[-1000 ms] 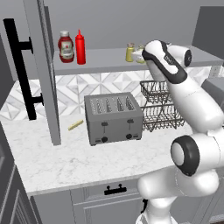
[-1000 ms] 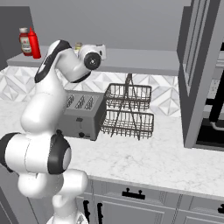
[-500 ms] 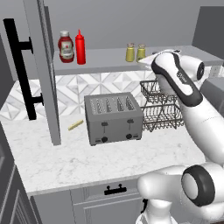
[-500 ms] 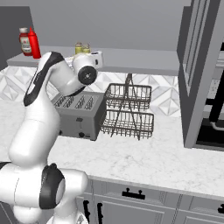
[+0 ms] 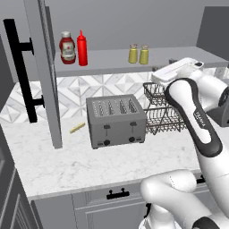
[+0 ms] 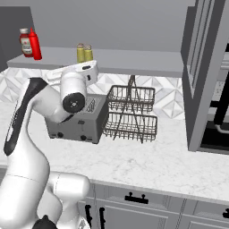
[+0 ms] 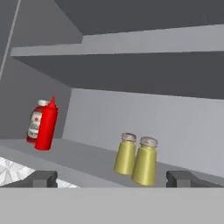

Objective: Put the shaker and condiment bottle from the counter next to their counterparts in the cabinet.

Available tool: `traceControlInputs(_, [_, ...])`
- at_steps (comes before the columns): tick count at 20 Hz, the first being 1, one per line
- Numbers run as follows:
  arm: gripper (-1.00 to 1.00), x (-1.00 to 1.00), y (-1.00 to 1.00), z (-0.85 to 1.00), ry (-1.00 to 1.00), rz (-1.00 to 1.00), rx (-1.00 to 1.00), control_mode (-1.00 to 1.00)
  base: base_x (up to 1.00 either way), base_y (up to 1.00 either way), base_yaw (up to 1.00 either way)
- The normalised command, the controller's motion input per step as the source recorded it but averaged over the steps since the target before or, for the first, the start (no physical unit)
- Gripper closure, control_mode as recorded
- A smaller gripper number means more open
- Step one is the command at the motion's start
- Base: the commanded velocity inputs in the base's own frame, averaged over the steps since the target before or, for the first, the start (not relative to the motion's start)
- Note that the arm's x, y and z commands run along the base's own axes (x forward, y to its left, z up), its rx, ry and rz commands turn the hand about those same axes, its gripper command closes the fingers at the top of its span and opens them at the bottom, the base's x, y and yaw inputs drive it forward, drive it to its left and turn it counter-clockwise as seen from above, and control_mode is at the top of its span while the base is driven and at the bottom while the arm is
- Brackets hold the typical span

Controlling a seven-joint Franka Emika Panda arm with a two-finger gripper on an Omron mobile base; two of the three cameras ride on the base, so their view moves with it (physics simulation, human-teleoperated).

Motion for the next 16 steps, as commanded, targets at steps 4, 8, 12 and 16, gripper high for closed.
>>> traceControlInputs(4, [-1.0,-1.0,-0.05,0.25,-0.19,-0.1,0.0,-1.0,0.0,0.0,0.0])
traceControlInputs(8, [-1.0,-1.0,-0.06,0.22,-0.21,-0.09,0.0,-1.0,0.0,0.0,0.0])
traceControlInputs(12, [-1.0,-1.0,-0.06,0.23,-0.22,-0.07,0.0,-1.0,0.0,0.0,0.0])
traceControlInputs(16, [-1.0,-1.0,-0.05,0.22,-0.21,-0.06,0.0,-1.0,0.0,0.0,0.0])
